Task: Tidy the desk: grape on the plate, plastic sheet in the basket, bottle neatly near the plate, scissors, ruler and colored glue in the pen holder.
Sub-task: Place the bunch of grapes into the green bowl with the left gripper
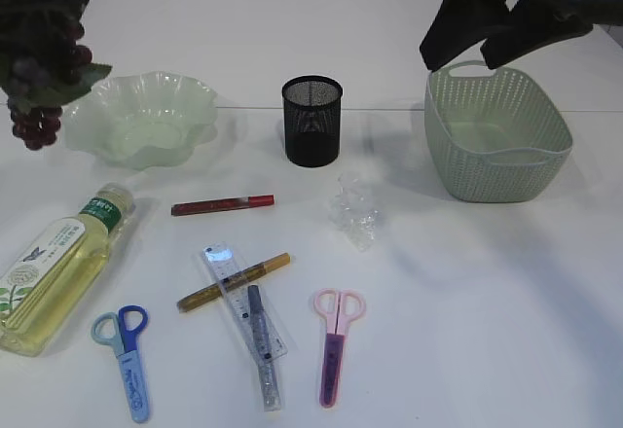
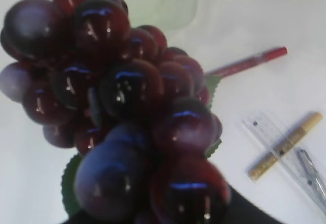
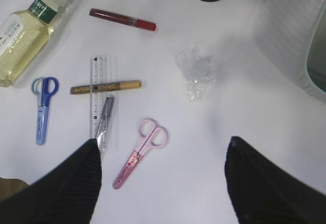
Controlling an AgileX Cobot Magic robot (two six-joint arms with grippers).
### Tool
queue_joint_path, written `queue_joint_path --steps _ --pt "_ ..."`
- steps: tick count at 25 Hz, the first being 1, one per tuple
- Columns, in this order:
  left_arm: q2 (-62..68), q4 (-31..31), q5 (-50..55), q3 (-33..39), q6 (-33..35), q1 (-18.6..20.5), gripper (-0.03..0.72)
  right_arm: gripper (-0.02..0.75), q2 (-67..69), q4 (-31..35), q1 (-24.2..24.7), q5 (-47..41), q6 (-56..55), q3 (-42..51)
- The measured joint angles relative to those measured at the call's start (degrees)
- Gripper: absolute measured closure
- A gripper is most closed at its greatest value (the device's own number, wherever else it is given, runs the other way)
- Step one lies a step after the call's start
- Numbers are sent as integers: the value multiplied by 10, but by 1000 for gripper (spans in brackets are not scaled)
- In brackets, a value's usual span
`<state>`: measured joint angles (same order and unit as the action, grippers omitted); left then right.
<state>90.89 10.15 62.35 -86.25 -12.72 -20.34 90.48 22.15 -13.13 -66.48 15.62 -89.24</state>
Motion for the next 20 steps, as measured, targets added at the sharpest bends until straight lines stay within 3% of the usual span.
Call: queue_joint_path --steps 5,10,15,20 --pt "50 30 -3 -76 -17 16 583 154 0 -1 0 -6 -7 0" --pt "108 32 -33 -132 -21 58 583 154 0 -1 0 -22 -7 0" --pt "152 31 -80 -151 -25 84 583 154 0 -1 0 -24 -7 0" --pt "181 26 -141 -153 -25 87 583 154 3 -3 0 -24 -8 0"
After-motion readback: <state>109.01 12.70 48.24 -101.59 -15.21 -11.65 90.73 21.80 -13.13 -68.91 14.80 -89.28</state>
